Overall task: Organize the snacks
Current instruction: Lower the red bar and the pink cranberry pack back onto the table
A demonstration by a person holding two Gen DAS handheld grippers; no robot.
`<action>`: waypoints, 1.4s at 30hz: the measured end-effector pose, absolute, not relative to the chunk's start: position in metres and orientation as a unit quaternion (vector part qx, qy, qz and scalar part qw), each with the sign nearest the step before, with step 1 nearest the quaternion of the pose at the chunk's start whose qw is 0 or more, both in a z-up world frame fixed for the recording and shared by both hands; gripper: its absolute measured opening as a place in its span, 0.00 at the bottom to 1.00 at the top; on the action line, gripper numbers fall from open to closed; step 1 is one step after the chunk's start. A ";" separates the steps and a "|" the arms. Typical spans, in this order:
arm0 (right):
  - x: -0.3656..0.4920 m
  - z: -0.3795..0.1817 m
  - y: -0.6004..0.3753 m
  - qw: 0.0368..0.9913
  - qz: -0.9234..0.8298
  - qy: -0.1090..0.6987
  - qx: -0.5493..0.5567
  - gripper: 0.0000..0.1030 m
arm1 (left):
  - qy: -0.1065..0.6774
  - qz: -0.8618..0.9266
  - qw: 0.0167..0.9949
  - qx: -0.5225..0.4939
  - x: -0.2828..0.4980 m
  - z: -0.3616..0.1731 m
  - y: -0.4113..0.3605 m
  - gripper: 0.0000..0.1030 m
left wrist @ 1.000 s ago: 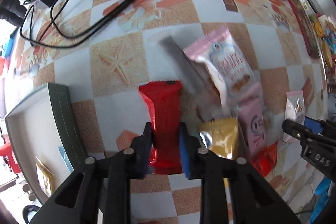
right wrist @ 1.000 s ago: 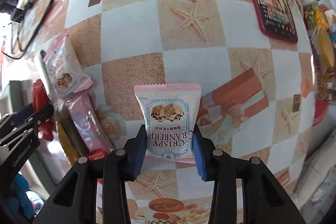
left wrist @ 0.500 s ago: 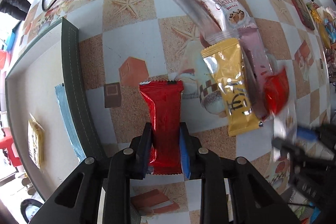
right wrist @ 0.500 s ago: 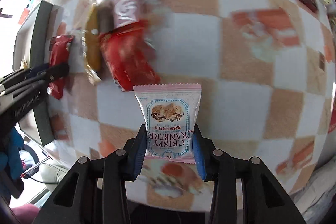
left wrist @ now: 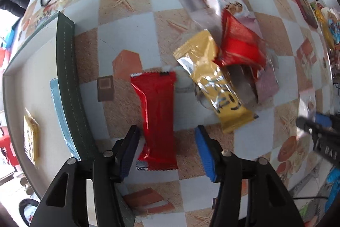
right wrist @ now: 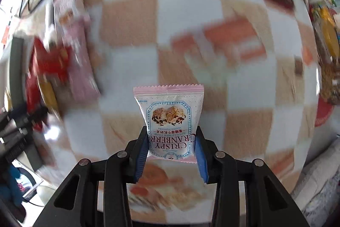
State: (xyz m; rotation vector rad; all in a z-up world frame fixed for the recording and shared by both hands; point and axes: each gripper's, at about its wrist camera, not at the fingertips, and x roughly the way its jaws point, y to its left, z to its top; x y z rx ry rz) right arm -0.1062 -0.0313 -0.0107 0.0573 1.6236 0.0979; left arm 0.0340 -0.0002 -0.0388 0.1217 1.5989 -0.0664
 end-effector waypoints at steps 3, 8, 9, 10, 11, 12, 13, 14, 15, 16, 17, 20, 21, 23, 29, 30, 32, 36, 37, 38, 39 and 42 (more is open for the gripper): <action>-0.117 -0.012 -0.032 0.687 0.036 0.725 0.029 0.47 | 0.733 -0.013 0.679 0.031 0.033 -0.051 0.008 0.96; -0.105 -0.017 -0.051 0.691 0.024 0.721 0.038 0.82 | 0.734 -0.031 0.677 0.051 0.038 -0.052 0.001 0.98; -0.100 -0.019 -0.055 0.688 0.026 0.724 0.038 0.82 | 0.733 -0.034 0.677 0.055 0.039 -0.051 -0.003 0.98; -0.095 -0.020 -0.053 0.686 0.026 0.726 0.036 0.82 | 0.733 -0.037 0.676 0.058 0.040 -0.051 -0.007 0.99; -0.086 -0.027 -0.049 0.681 0.026 0.731 0.032 0.82 | 0.734 -0.040 0.675 0.062 0.040 -0.052 -0.010 1.00; -0.084 -0.031 -0.047 0.677 0.029 0.734 0.033 0.92 | 0.733 -0.042 0.676 0.065 0.040 -0.051 -0.013 1.00; -0.067 -0.041 -0.045 0.671 0.030 0.740 0.033 0.96 | 0.732 -0.044 0.677 0.068 0.040 -0.051 -0.015 1.00; -0.060 -0.045 -0.036 0.666 0.030 0.745 0.031 1.00 | 0.730 -0.047 0.678 0.069 0.040 -0.049 -0.019 1.00; -0.059 -0.044 -0.037 0.668 0.030 0.743 0.034 1.00 | 0.729 -0.048 0.679 0.069 0.040 -0.048 -0.023 1.00; -0.054 -0.046 -0.033 0.667 0.029 0.744 0.034 1.00 | 0.728 -0.050 0.680 0.069 0.040 -0.047 -0.024 1.00; -0.050 -0.046 -0.034 0.666 0.031 0.744 0.033 1.00 | 0.726 -0.050 0.682 0.069 0.039 -0.047 -0.023 1.00; -0.041 -0.052 -0.032 0.667 0.033 0.744 0.031 1.00 | 0.722 -0.050 0.687 0.068 0.035 -0.048 -0.016 1.00; -0.038 -0.052 -0.033 0.668 0.033 0.743 0.030 1.00 | 0.721 -0.050 0.688 0.068 0.034 -0.047 -0.015 1.00; -0.046 -0.054 -0.031 0.670 0.034 0.741 0.029 1.00 | 0.718 -0.051 0.691 0.068 0.025 -0.053 0.001 1.00; -0.064 -0.040 -0.036 0.680 0.036 0.731 0.026 1.00 | 0.711 -0.052 0.698 0.067 0.003 -0.052 -0.006 1.00; -0.065 -0.039 -0.036 0.681 0.036 0.731 0.026 1.00 | 0.710 -0.052 0.699 0.067 0.001 -0.052 -0.006 1.00; -0.063 -0.040 -0.036 0.681 0.037 0.731 0.025 1.00 | 0.711 -0.052 0.699 0.067 0.002 -0.053 -0.007 1.00; -0.060 -0.042 -0.036 0.678 0.039 0.734 0.022 1.00 | 0.711 -0.052 0.699 0.067 0.001 -0.054 -0.006 1.00; -0.060 -0.042 -0.036 0.678 0.040 0.734 0.022 1.00 | 0.710 -0.052 0.699 0.067 0.001 -0.054 -0.006 1.00; -0.060 -0.042 -0.036 0.678 0.040 0.733 0.022 1.00 | 0.710 -0.052 0.699 0.067 0.001 -0.054 -0.006 1.00; -0.061 -0.042 -0.036 0.678 0.040 0.733 0.022 1.00 | 0.710 -0.052 0.699 0.067 0.001 -0.054 -0.006 1.00; -0.061 -0.043 -0.036 0.679 0.040 0.733 0.022 1.00 | 0.710 -0.052 0.699 0.067 0.001 -0.054 -0.006 1.00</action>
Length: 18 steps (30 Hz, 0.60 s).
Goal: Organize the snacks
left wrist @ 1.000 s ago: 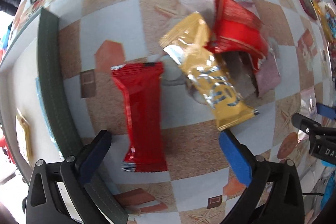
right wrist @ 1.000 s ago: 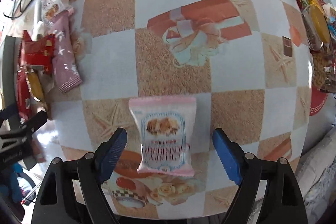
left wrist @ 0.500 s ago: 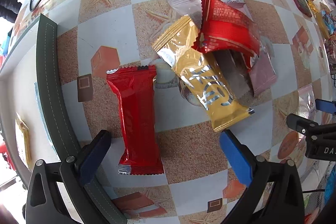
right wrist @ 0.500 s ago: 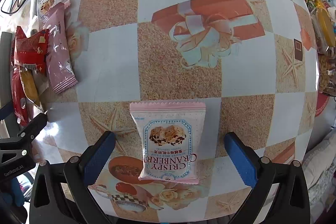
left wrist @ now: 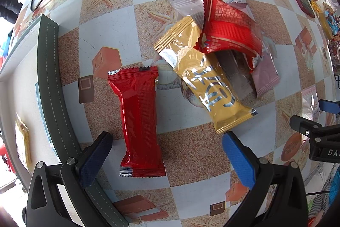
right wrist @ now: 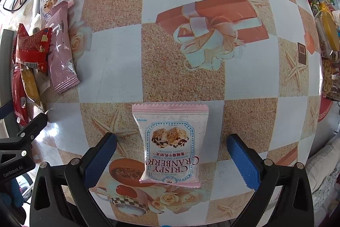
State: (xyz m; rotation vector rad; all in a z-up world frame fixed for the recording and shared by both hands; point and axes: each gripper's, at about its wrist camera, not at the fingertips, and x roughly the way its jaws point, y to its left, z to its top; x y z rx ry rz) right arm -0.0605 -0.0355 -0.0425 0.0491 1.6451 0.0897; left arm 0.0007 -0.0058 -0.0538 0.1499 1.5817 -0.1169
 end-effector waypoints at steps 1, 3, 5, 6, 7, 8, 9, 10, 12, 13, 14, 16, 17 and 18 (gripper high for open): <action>-0.060 -0.042 -0.036 0.679 0.040 0.733 0.022 1.00 | 0.710 -0.052 0.699 0.067 0.001 -0.054 -0.006 1.00; -0.060 -0.042 -0.036 0.679 0.040 0.733 0.022 1.00 | 0.710 -0.053 0.699 0.066 0.002 -0.054 -0.006 1.00; -0.060 -0.042 -0.036 0.679 0.040 0.732 0.022 1.00 | 0.710 -0.053 0.699 0.066 0.001 -0.054 -0.006 1.00; -0.060 -0.042 -0.036 0.679 0.040 0.732 0.022 1.00 | 0.710 -0.053 0.699 0.066 0.001 -0.054 -0.006 1.00; -0.060 -0.042 -0.036 0.679 0.040 0.732 0.022 1.00 | 0.710 -0.053 0.699 0.066 0.002 -0.054 -0.006 1.00; -0.060 -0.042 -0.036 0.679 0.040 0.733 0.022 1.00 | 0.709 -0.053 0.700 0.066 0.002 -0.054 -0.006 1.00; -0.060 -0.042 -0.036 0.679 0.040 0.733 0.022 1.00 | 0.709 -0.053 0.700 0.066 0.002 -0.054 -0.006 1.00; -0.060 -0.042 -0.036 0.679 0.040 0.733 0.022 1.00 | 0.709 -0.053 0.700 0.066 0.002 -0.054 -0.006 1.00; -0.060 -0.042 -0.036 0.679 0.040 0.732 0.023 1.00 | 0.709 -0.053 0.700 0.066 0.002 -0.054 -0.006 1.00; -0.060 -0.042 -0.036 0.680 0.040 0.732 0.023 1.00 | 0.709 -0.053 0.700 0.066 0.002 -0.054 -0.006 1.00; -0.060 -0.042 -0.036 0.680 0.040 0.732 0.023 1.00 | 0.709 -0.053 0.700 0.066 0.001 -0.053 -0.006 1.00; -0.060 -0.042 -0.036 0.679 0.039 0.733 0.023 1.00 | 0.709 -0.053 0.700 0.066 0.001 -0.053 -0.006 1.00; -0.059 -0.042 -0.036 0.679 0.040 0.733 0.023 1.00 | 0.709 -0.053 0.700 0.066 0.000 -0.053 -0.006 1.00; -0.059 -0.042 -0.036 0.679 0.040 0.733 0.023 1.00 | 0.709 -0.053 0.700 0.066 0.001 -0.053 -0.006 1.00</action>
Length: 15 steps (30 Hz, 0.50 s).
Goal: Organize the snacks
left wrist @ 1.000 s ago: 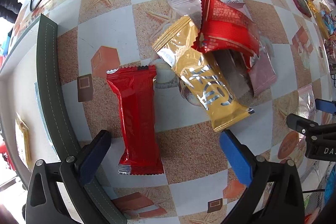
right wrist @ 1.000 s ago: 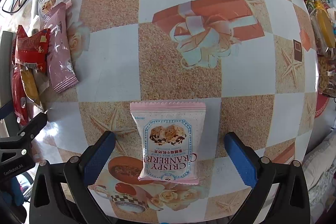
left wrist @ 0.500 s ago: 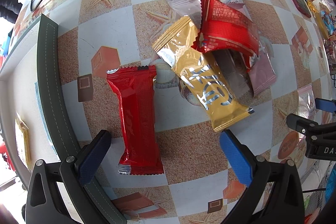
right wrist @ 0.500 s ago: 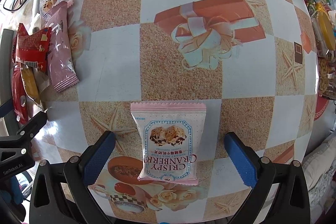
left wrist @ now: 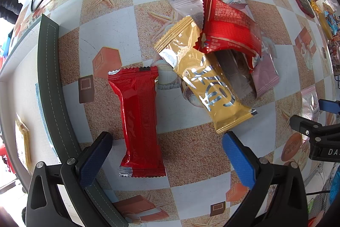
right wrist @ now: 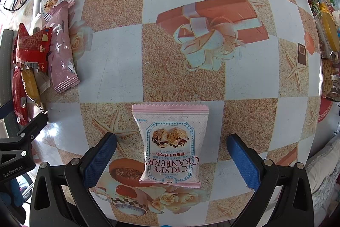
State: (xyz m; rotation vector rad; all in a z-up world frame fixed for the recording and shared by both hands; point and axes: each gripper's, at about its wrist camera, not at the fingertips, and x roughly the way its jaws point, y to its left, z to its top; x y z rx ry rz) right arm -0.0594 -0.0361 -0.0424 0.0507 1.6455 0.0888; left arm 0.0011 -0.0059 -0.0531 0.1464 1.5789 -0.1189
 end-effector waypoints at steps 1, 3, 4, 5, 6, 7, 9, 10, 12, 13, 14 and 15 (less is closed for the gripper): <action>-0.059 -0.042 -0.036 0.679 0.040 0.733 0.023 1.00 | 0.709 -0.053 0.700 0.066 0.001 -0.053 -0.006 1.00; -0.060 -0.042 -0.036 0.679 0.040 0.732 0.023 1.00 | 0.709 -0.053 0.700 0.066 0.001 -0.053 -0.006 1.00; -0.060 -0.042 -0.036 0.679 0.039 0.732 0.023 1.00 | 0.709 -0.053 0.700 0.066 0.001 -0.053 -0.006 1.00; -0.060 -0.042 -0.036 0.680 0.039 0.732 0.023 1.00 | 0.709 -0.053 0.700 0.066 0.001 -0.053 -0.006 1.00; -0.060 -0.042 -0.036 0.680 0.040 0.732 0.023 1.00 | 0.709 -0.053 0.701 0.065 0.001 -0.053 -0.006 1.00; -0.060 -0.042 -0.036 0.679 0.040 0.732 0.023 1.00 | 0.708 -0.054 0.701 0.066 0.001 -0.053 -0.006 1.00; -0.060 -0.042 -0.036 0.679 0.039 0.732 0.023 1.00 | 0.708 -0.053 0.701 0.066 0.000 -0.053 -0.006 1.00; -0.060 -0.042 -0.036 0.680 0.040 0.732 0.023 1.00 | 0.708 -0.054 0.701 0.066 0.001 -0.054 -0.006 1.00; -0.060 -0.042 -0.036 0.680 0.039 0.732 0.023 1.00 | 0.708 -0.054 0.701 0.065 0.001 -0.054 -0.006 1.00; -0.060 -0.042 -0.036 0.680 0.040 0.732 0.023 1.00 | 0.708 -0.054 0.701 0.065 -0.001 -0.049 -0.005 1.00; -0.060 -0.042 -0.036 0.680 0.040 0.732 0.023 1.00 | 0.708 -0.054 0.701 0.066 0.000 -0.050 -0.005 1.00; -0.060 -0.042 -0.036 0.680 0.040 0.732 0.023 1.00 | 0.708 -0.054 0.701 0.066 -0.001 -0.049 -0.005 1.00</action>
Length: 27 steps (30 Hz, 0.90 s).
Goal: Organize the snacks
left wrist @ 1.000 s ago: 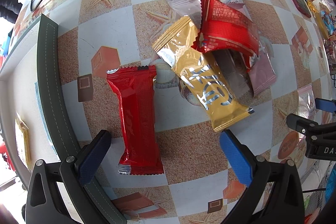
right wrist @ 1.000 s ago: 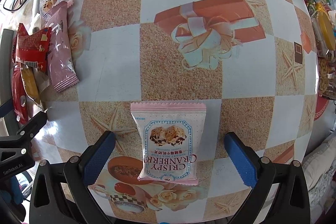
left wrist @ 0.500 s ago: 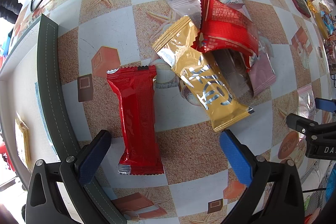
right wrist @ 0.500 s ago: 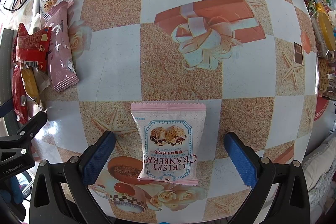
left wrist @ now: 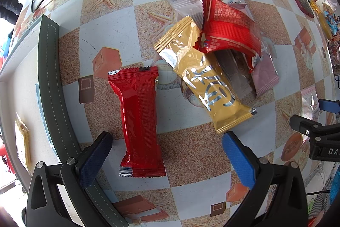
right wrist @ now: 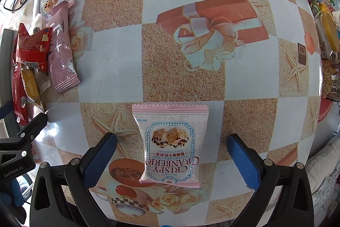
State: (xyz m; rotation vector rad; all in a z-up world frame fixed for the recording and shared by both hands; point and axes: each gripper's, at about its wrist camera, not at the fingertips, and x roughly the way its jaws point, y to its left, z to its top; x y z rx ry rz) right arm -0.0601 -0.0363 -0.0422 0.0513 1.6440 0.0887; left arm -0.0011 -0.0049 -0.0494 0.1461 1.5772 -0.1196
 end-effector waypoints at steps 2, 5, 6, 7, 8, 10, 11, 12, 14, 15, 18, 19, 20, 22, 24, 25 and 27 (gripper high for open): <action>-0.060 -0.042 -0.036 0.680 0.040 0.732 0.023 1.00 | 0.708 -0.054 0.701 0.065 0.000 -0.050 -0.005 1.00; -0.060 -0.042 -0.036 0.680 0.040 0.732 0.023 1.00 | 0.712 -0.055 0.697 0.068 0.001 -0.049 -0.007 1.00; -0.060 -0.042 -0.036 0.680 0.040 0.732 0.023 1.00 | 0.713 -0.057 0.695 0.070 0.003 -0.048 -0.008 1.00; -0.060 -0.042 -0.036 0.680 0.040 0.732 0.023 1.00 | 0.715 -0.059 0.693 0.074 0.004 -0.048 -0.009 1.00; -0.060 -0.042 -0.036 0.680 0.040 0.732 0.023 1.00 | 0.716 -0.061 0.691 0.076 0.004 -0.048 -0.009 1.00; -0.060 -0.042 -0.036 0.680 0.040 0.732 0.023 1.00 | 0.716 -0.064 0.690 0.079 0.003 -0.047 -0.009 1.00; -0.060 -0.042 -0.036 0.680 0.040 0.732 0.023 1.00 | 0.716 -0.065 0.691 0.080 0.003 -0.048 -0.008 1.00; -0.060 -0.042 -0.036 0.680 0.040 0.732 0.023 1.00 | 0.715 -0.066 0.692 0.080 0.003 -0.049 -0.008 1.00; -0.060 -0.042 -0.036 0.681 0.040 0.731 0.023 1.00 | 0.713 -0.067 0.693 0.080 0.003 -0.049 -0.006 1.00; -0.061 -0.042 -0.036 0.681 0.040 0.731 0.023 1.00 | 0.713 -0.067 0.693 0.080 0.003 -0.049 -0.006 1.00; -0.061 -0.042 -0.036 0.683 0.040 0.729 0.023 1.00 | 0.714 -0.067 0.693 0.079 0.005 -0.049 -0.005 1.00; -0.061 -0.042 -0.036 0.683 0.040 0.729 0.023 1.00 | 0.713 -0.067 0.693 0.080 0.004 -0.050 -0.004 1.00; -0.061 -0.041 -0.036 0.683 0.040 0.729 0.023 1.00 | 0.713 -0.068 0.693 0.079 0.005 -0.050 -0.004 1.00; -0.061 -0.042 -0.036 0.683 0.040 0.729 0.023 1.00 | 0.711 -0.068 0.695 0.079 0.003 -0.049 -0.002 1.00; -0.061 -0.042 -0.036 0.683 0.040 0.729 0.023 1.00 | 0.708 -0.068 0.698 0.077 0.003 -0.050 -0.001 1.00; -0.061 -0.042 -0.036 0.683 0.039 0.729 0.024 1.00 | 0.706 -0.067 0.701 0.077 0.000 -0.050 0.000 1.00; -0.062 -0.042 -0.036 0.684 0.040 0.728 0.024 1.00 | 0.704 -0.068 0.702 0.078 -0.002 -0.050 0.000 1.00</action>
